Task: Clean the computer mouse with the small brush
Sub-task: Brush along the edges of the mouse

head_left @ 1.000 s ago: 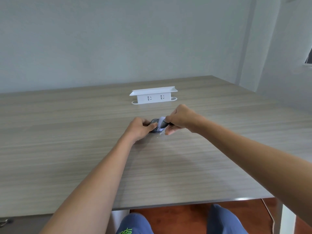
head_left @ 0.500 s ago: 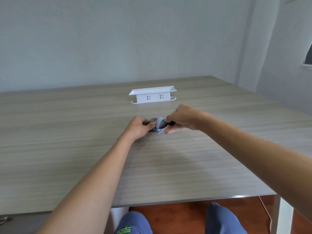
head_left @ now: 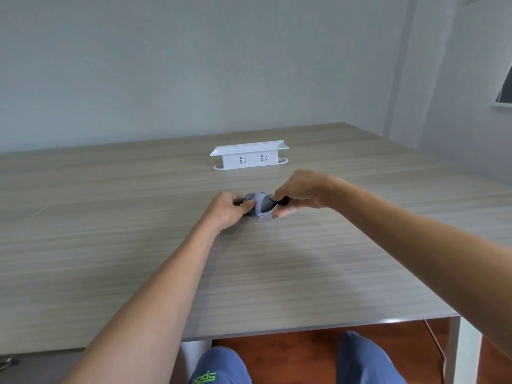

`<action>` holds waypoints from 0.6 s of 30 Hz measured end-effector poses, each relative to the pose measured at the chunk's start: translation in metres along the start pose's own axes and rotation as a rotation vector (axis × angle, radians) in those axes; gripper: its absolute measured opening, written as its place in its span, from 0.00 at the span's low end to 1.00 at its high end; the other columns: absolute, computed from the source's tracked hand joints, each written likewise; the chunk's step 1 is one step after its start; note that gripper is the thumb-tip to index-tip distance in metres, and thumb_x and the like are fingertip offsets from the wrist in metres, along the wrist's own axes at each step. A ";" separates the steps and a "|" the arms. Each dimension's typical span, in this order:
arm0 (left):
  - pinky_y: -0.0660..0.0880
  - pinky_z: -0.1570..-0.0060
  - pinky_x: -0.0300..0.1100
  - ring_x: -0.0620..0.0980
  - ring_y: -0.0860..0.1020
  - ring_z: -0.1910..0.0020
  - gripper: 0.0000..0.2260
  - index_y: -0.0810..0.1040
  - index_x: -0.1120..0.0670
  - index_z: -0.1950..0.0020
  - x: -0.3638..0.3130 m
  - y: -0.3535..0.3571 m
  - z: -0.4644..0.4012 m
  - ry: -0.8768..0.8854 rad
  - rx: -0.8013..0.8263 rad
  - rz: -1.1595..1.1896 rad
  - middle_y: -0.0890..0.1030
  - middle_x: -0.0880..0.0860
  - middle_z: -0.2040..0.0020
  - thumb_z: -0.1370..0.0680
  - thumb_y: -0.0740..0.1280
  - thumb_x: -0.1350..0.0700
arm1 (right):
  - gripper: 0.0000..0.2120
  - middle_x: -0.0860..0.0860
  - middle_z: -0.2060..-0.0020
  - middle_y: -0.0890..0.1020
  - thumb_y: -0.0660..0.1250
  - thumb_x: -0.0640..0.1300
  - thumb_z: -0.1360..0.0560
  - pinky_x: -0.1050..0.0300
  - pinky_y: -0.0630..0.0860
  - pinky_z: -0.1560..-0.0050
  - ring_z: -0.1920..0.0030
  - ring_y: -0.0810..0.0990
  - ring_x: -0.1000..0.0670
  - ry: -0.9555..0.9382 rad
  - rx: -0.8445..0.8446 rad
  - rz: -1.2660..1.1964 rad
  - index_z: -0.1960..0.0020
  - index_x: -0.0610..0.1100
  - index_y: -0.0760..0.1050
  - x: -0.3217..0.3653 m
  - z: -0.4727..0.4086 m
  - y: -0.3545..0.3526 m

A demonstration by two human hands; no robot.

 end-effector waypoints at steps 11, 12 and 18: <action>0.71 0.53 0.41 0.49 0.79 0.54 0.13 0.85 0.56 0.43 -0.006 0.000 0.005 -0.001 0.032 0.021 0.86 0.53 0.49 0.20 0.69 0.49 | 0.06 0.34 0.57 0.87 0.66 0.36 0.27 0.52 0.81 0.43 0.60 0.85 0.42 -0.094 -0.232 0.161 0.62 0.39 0.80 -0.004 -0.015 -0.032; 0.70 0.53 0.41 0.50 0.78 0.54 0.13 0.85 0.56 0.43 -0.006 0.001 0.004 -0.004 0.039 0.017 0.86 0.53 0.50 0.20 0.69 0.49 | 0.07 0.34 0.59 0.87 0.66 0.36 0.26 0.49 0.82 0.42 0.59 0.87 0.39 -0.109 -0.252 0.149 0.60 0.37 0.80 -0.003 -0.015 -0.036; 0.69 0.57 0.42 0.49 0.76 0.60 0.20 0.86 0.57 0.48 0.000 0.002 0.003 -0.035 0.074 0.013 0.82 0.50 0.59 0.28 0.75 0.41 | 0.10 0.32 0.58 0.86 0.66 0.36 0.21 0.44 0.85 0.50 0.56 0.87 0.33 -0.219 -0.320 0.093 0.61 0.39 0.75 0.011 -0.014 -0.044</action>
Point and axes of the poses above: each hand's wrist, its own z-axis away from the middle knuckle, its own y-axis out of the palm, x = y × z, the point moved 9 cm from there along -z, towards the middle knuckle
